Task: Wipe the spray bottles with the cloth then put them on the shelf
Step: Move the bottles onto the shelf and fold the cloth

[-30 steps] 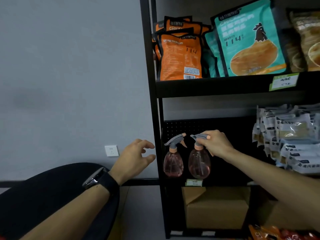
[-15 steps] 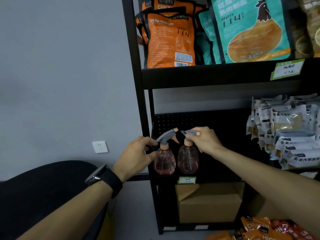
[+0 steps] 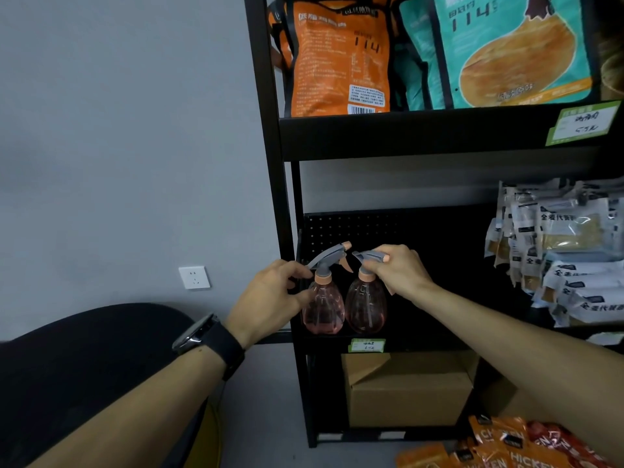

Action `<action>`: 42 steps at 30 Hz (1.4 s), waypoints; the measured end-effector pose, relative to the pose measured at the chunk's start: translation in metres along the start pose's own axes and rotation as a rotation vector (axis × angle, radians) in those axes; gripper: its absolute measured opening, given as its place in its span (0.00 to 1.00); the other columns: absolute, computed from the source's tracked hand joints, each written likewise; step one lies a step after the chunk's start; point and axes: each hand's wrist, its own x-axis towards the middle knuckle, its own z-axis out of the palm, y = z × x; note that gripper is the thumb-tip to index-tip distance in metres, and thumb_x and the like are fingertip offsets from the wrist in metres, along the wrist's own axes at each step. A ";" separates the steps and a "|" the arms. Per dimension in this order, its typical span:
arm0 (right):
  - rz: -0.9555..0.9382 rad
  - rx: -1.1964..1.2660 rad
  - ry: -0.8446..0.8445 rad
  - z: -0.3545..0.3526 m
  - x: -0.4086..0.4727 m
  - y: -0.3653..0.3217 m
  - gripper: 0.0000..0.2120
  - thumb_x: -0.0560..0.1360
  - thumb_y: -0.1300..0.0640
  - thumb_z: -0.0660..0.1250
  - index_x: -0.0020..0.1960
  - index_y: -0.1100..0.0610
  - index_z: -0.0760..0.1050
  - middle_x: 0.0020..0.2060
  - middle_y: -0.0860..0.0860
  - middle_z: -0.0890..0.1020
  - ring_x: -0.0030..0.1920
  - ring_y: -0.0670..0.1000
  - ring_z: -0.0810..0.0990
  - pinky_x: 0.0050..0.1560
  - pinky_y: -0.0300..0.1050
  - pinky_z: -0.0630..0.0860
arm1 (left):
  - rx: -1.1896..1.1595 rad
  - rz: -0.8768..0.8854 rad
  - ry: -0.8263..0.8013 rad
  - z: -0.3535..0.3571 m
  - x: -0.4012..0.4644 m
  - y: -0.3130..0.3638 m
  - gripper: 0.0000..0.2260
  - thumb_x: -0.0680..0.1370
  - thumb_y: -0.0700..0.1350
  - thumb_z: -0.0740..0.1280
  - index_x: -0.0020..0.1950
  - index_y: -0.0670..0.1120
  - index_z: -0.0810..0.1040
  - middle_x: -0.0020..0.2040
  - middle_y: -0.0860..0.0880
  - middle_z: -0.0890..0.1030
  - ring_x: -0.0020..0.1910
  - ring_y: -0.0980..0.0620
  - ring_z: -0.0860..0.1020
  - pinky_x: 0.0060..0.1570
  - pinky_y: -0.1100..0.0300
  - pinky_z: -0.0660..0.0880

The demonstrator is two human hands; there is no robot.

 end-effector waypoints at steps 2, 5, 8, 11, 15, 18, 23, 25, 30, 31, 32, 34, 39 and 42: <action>0.019 -0.011 -0.007 -0.001 0.000 -0.001 0.06 0.72 0.57 0.71 0.49 0.52 0.82 0.42 0.51 0.84 0.45 0.51 0.81 0.39 0.42 0.75 | 0.001 0.000 0.001 -0.001 -0.001 -0.001 0.12 0.77 0.50 0.71 0.60 0.52 0.79 0.56 0.56 0.75 0.53 0.58 0.78 0.42 0.77 0.68; 0.032 -0.048 -0.011 -0.003 0.000 -0.004 0.08 0.72 0.55 0.71 0.51 0.52 0.82 0.45 0.52 0.84 0.44 0.50 0.81 0.37 0.41 0.74 | -0.002 0.001 0.004 -0.005 -0.002 0.001 0.12 0.77 0.49 0.71 0.60 0.52 0.79 0.57 0.55 0.76 0.53 0.57 0.78 0.48 0.73 0.69; 0.031 -0.079 0.034 -0.006 -0.001 -0.011 0.17 0.73 0.53 0.71 0.61 0.54 0.79 0.54 0.52 0.83 0.53 0.51 0.81 0.48 0.41 0.75 | 0.000 -0.004 0.013 -0.013 -0.004 0.004 0.11 0.77 0.49 0.71 0.59 0.52 0.79 0.58 0.54 0.76 0.54 0.57 0.78 0.50 0.69 0.71; -0.025 -0.088 0.109 -0.012 -0.004 -0.025 0.19 0.74 0.52 0.70 0.64 0.56 0.77 0.59 0.52 0.81 0.59 0.52 0.79 0.57 0.43 0.75 | 0.010 -0.006 0.040 -0.025 -0.007 0.006 0.11 0.78 0.49 0.70 0.59 0.52 0.79 0.58 0.55 0.76 0.53 0.58 0.77 0.43 0.77 0.66; -0.172 -0.058 0.174 -0.014 -0.015 -0.053 0.15 0.75 0.53 0.70 0.60 0.57 0.80 0.55 0.51 0.83 0.56 0.50 0.81 0.57 0.43 0.76 | 0.023 -0.003 0.079 -0.042 -0.016 0.010 0.11 0.78 0.49 0.70 0.60 0.53 0.79 0.59 0.55 0.76 0.53 0.58 0.77 0.45 0.73 0.67; -0.259 -0.035 0.154 -0.010 -0.027 -0.077 0.15 0.75 0.53 0.70 0.59 0.57 0.80 0.53 0.51 0.84 0.54 0.49 0.81 0.54 0.41 0.77 | 0.026 -0.004 0.104 -0.057 -0.024 0.012 0.11 0.78 0.49 0.70 0.60 0.53 0.79 0.59 0.54 0.76 0.53 0.57 0.78 0.49 0.70 0.69; -0.327 0.010 0.096 0.007 -0.046 -0.119 0.13 0.75 0.52 0.70 0.57 0.56 0.81 0.50 0.50 0.85 0.52 0.48 0.82 0.53 0.41 0.77 | 0.034 -0.055 0.158 -0.090 -0.046 0.004 0.12 0.78 0.49 0.70 0.60 0.53 0.78 0.59 0.55 0.76 0.54 0.57 0.77 0.49 0.67 0.69; -0.343 0.031 0.066 0.019 -0.055 -0.134 0.13 0.74 0.52 0.70 0.55 0.55 0.82 0.48 0.49 0.85 0.51 0.47 0.82 0.52 0.40 0.77 | 0.033 -0.088 0.185 -0.106 -0.058 -0.004 0.12 0.78 0.49 0.70 0.60 0.53 0.78 0.59 0.55 0.75 0.54 0.57 0.77 0.49 0.67 0.69; -0.391 0.060 -0.034 0.061 -0.080 -0.171 0.12 0.72 0.52 0.70 0.53 0.55 0.83 0.47 0.48 0.85 0.50 0.47 0.82 0.50 0.35 0.72 | 0.062 -0.181 0.247 -0.144 -0.103 -0.033 0.11 0.78 0.49 0.69 0.60 0.54 0.78 0.58 0.56 0.75 0.55 0.57 0.77 0.47 0.67 0.68; -0.403 0.068 -0.064 0.071 -0.086 -0.179 0.12 0.72 0.52 0.70 0.54 0.55 0.83 0.47 0.48 0.85 0.50 0.46 0.82 0.50 0.35 0.72 | 0.070 -0.200 0.261 -0.151 -0.114 -0.041 0.11 0.78 0.48 0.69 0.60 0.53 0.78 0.58 0.55 0.76 0.55 0.56 0.77 0.48 0.66 0.69; -0.417 0.074 -0.098 0.082 -0.091 -0.187 0.12 0.73 0.52 0.70 0.54 0.55 0.83 0.47 0.48 0.85 0.50 0.46 0.81 0.50 0.35 0.72 | 0.078 -0.221 0.273 -0.158 -0.125 -0.048 0.11 0.78 0.48 0.69 0.60 0.53 0.78 0.58 0.55 0.76 0.55 0.56 0.78 0.48 0.66 0.69; -0.448 0.080 -0.162 0.104 -0.104 -0.203 0.12 0.73 0.51 0.69 0.54 0.54 0.82 0.48 0.47 0.84 0.48 0.44 0.79 0.49 0.34 0.71 | 0.082 -0.273 0.295 -0.171 -0.148 -0.065 0.11 0.78 0.48 0.69 0.60 0.52 0.78 0.58 0.55 0.76 0.55 0.56 0.77 0.50 0.65 0.71; -0.510 0.083 -0.324 0.165 -0.137 -0.242 0.14 0.74 0.50 0.68 0.56 0.54 0.81 0.50 0.46 0.84 0.52 0.46 0.80 0.52 0.37 0.73 | 0.121 -0.405 0.361 -0.200 -0.208 -0.107 0.11 0.77 0.49 0.70 0.59 0.53 0.78 0.57 0.56 0.76 0.54 0.57 0.78 0.50 0.66 0.70; -0.554 0.083 -0.411 0.203 -0.158 -0.265 0.14 0.74 0.49 0.68 0.57 0.53 0.81 0.51 0.46 0.84 0.53 0.46 0.80 0.55 0.40 0.75 | 0.147 -0.484 0.404 -0.215 -0.244 -0.132 0.11 0.77 0.49 0.70 0.60 0.52 0.79 0.56 0.55 0.76 0.52 0.57 0.78 0.50 0.66 0.70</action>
